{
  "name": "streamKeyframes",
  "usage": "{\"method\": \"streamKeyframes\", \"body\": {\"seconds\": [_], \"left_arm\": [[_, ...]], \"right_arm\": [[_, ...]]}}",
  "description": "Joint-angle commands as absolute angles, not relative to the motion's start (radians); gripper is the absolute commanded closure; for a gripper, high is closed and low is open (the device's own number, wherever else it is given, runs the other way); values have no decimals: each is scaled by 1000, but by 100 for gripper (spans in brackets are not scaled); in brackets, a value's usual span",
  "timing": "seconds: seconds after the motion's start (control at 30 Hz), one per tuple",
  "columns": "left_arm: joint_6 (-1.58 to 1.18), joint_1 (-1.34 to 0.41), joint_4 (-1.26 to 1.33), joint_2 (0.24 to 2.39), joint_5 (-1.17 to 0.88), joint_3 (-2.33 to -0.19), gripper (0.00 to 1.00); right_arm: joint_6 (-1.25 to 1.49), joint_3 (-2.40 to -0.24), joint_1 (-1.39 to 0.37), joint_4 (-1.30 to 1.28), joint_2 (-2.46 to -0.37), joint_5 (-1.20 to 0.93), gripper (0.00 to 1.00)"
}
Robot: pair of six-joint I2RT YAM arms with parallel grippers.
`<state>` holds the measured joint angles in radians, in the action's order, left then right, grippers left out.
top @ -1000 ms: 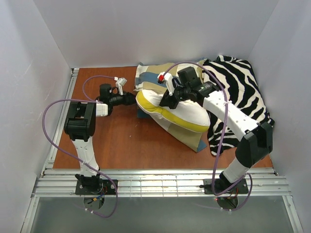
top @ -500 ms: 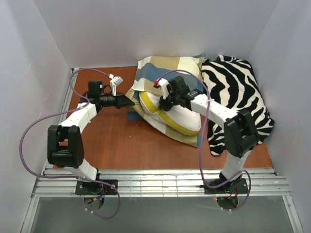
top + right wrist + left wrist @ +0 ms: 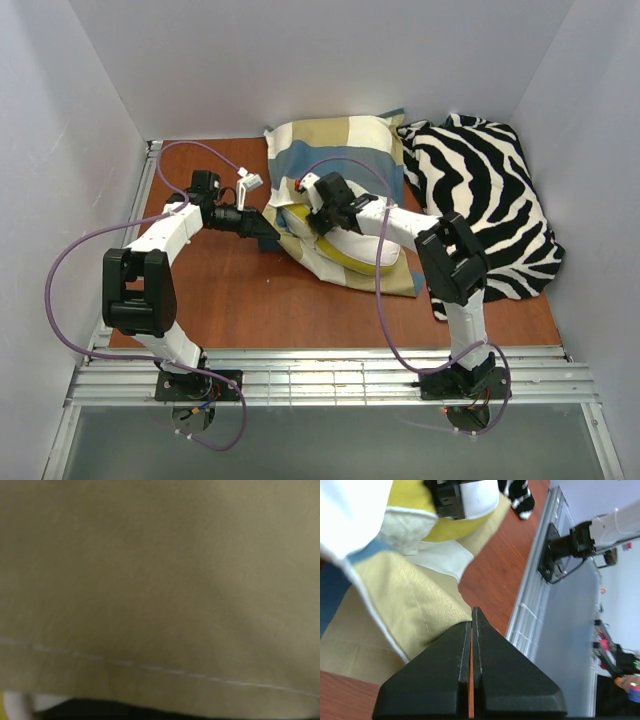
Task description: Put the pillow into the pillowcase
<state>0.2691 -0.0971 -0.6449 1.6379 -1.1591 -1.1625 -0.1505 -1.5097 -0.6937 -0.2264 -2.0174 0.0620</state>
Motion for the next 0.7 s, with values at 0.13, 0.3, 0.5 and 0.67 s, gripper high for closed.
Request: {"method": "streamKeyframes", "body": {"seconds": [0.13, 0.3, 0.5, 0.67], "left_arm": [[505, -84, -1100, 1534, -1410, -1163, 100], [565, -80, -1175, 1526, -1315, -1310, 100], [567, -107, -1184, 1528, -1186, -1422, 100], [686, -210, -1324, 1534, -1129, -1347, 100]], "right_arm": [[-8, -1448, -727, -155, -1953, 203, 99], [57, -1459, -753, -179, -1781, 268, 99], [3, -1178, -771, -121, -1595, 229, 99], [161, -1074, -782, -221, -1819, -69, 99]]}}
